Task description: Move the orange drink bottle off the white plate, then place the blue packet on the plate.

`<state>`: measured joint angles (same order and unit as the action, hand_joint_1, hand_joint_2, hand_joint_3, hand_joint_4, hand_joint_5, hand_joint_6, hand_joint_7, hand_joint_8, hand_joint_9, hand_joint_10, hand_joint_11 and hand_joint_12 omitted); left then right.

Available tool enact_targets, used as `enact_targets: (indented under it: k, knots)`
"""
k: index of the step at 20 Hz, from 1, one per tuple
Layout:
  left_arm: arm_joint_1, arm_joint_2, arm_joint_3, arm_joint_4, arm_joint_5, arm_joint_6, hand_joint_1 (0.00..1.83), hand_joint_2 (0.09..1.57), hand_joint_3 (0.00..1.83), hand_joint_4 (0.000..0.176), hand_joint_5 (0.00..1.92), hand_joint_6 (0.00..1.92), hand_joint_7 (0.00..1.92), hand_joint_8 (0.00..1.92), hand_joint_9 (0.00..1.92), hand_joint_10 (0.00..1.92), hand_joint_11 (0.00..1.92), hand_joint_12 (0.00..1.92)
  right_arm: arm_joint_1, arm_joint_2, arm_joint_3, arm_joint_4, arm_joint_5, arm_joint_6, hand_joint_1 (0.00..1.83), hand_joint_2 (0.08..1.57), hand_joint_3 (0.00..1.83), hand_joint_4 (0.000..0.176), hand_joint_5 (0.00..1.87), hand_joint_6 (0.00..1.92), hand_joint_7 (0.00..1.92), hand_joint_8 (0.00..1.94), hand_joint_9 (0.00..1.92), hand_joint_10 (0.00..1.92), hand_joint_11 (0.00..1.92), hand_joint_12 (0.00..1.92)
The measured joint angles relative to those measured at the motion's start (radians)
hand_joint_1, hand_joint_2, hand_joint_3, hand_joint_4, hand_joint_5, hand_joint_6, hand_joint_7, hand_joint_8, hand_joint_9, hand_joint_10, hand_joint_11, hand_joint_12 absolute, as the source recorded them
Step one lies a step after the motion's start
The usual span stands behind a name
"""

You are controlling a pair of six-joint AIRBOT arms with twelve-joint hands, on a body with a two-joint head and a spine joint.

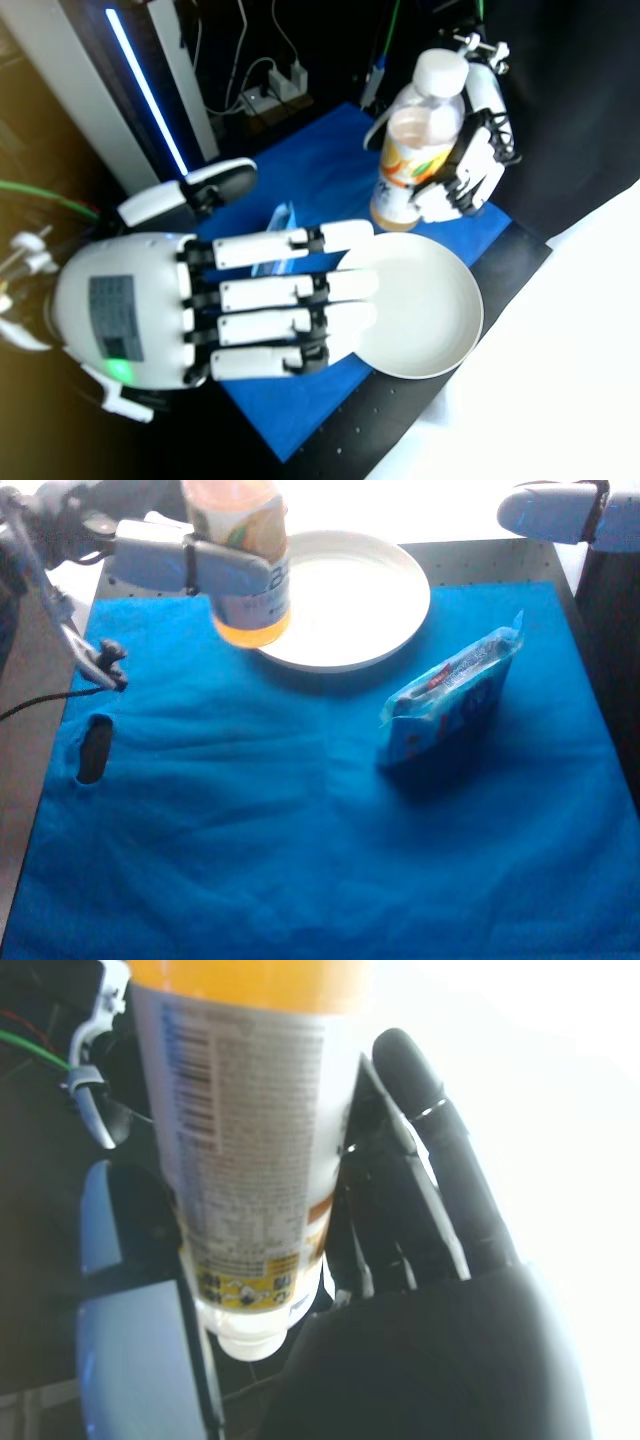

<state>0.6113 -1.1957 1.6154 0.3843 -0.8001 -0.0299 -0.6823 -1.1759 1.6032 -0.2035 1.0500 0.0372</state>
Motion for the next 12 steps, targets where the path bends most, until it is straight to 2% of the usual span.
enact_targets:
  k: [1, 2, 3, 4, 5, 7, 8, 10, 12]
  knots:
    - [0.021, 0.010, -0.011, -0.017, -0.003, 0.006, 1.20, 1.14, 0.00, 0.033, 0.95, 0.99, 0.93, 1.10, 1.18, 0.00, 0.69, 1.01, 0.000, 0.000, 0.000, 0.000, 0.000, 0.000, 0.50, 0.90, 0.00, 0.092, 0.28, 0.00, 0.28, 0.00, 0.20, 0.00, 0.00, 0.72]
    - [0.032, 0.016, -0.018, -0.023, -0.007, 0.010, 1.19, 1.14, 0.00, 0.034, 0.92, 1.03, 0.92, 1.12, 1.17, 0.00, 0.66, 1.04, 0.000, 0.000, 0.000, 0.001, 0.000, 0.000, 0.51, 0.91, 0.00, 0.086, 0.27, 0.00, 0.27, 0.00, 0.19, 0.00, 0.00, 0.72]
    - [0.046, 0.022, -0.028, -0.029, -0.011, 0.017, 1.20, 1.15, 0.00, 0.024, 0.90, 1.06, 0.95, 1.10, 1.17, 0.01, 0.67, 1.06, 0.000, 0.000, 0.000, 0.001, 0.000, 0.000, 0.50, 0.91, 0.00, 0.083, 0.26, 0.00, 0.26, 0.00, 0.19, 0.00, 0.00, 0.83]
    - [0.054, 0.025, -0.036, -0.033, -0.013, 0.024, 1.22, 1.13, 0.00, 0.000, 0.86, 1.08, 1.03, 0.99, 1.23, 0.02, 0.74, 1.07, 0.000, 0.000, 0.000, 0.001, 0.000, 0.000, 0.51, 0.92, 0.00, 0.086, 0.26, 0.00, 0.26, 0.00, 0.19, 0.00, 0.00, 0.83]
    - [0.061, 0.027, -0.042, -0.033, -0.014, 0.031, 1.23, 1.13, 0.00, 0.000, 0.84, 1.10, 1.09, 0.91, 1.24, 0.02, 0.75, 1.02, 0.000, 0.000, 0.000, 0.001, 0.000, 0.000, 0.52, 0.93, 0.01, 0.073, 0.25, 0.00, 0.26, 0.00, 0.19, 0.00, 0.00, 0.82]
    - [0.084, 0.036, -0.051, -0.057, -0.032, 0.035, 1.23, 1.12, 0.00, 0.000, 0.85, 1.08, 1.08, 0.92, 1.19, 0.00, 0.68, 1.02, 0.000, 0.000, -0.002, 0.002, 0.000, 0.000, 0.52, 0.95, 0.00, 0.077, 0.26, 0.00, 0.27, 0.00, 0.19, 0.00, 0.00, 0.73]
    - [0.099, 0.044, -0.058, -0.070, -0.038, 0.041, 1.23, 1.13, 0.00, 0.000, 0.83, 1.11, 1.07, 0.94, 1.17, 0.00, 0.64, 1.01, 0.000, 0.000, -0.002, 0.003, 0.000, 0.000, 0.51, 0.96, 0.00, 0.072, 0.25, 0.00, 0.26, 0.00, 0.18, 0.00, 0.00, 0.72]
    - [0.132, 0.054, -0.068, -0.106, -0.045, 0.064, 1.23, 1.13, 0.00, 0.000, 0.83, 1.12, 1.06, 0.96, 1.18, 0.00, 0.66, 1.03, 0.000, 0.000, -0.002, 0.005, 0.000, 0.000, 0.50, 0.95, 0.00, 0.079, 0.25, 0.00, 0.26, 0.00, 0.19, 0.00, 0.00, 0.72]
    - [0.142, 0.054, -0.070, -0.117, -0.045, 0.067, 1.22, 1.14, 0.00, 0.000, 0.83, 1.12, 1.02, 1.01, 1.16, 0.00, 0.59, 1.09, 0.000, -0.003, -0.002, 0.005, 0.000, 0.000, 0.52, 0.96, 0.00, 0.072, 0.25, 0.00, 0.27, 0.00, 0.19, 0.00, 0.00, 0.77]
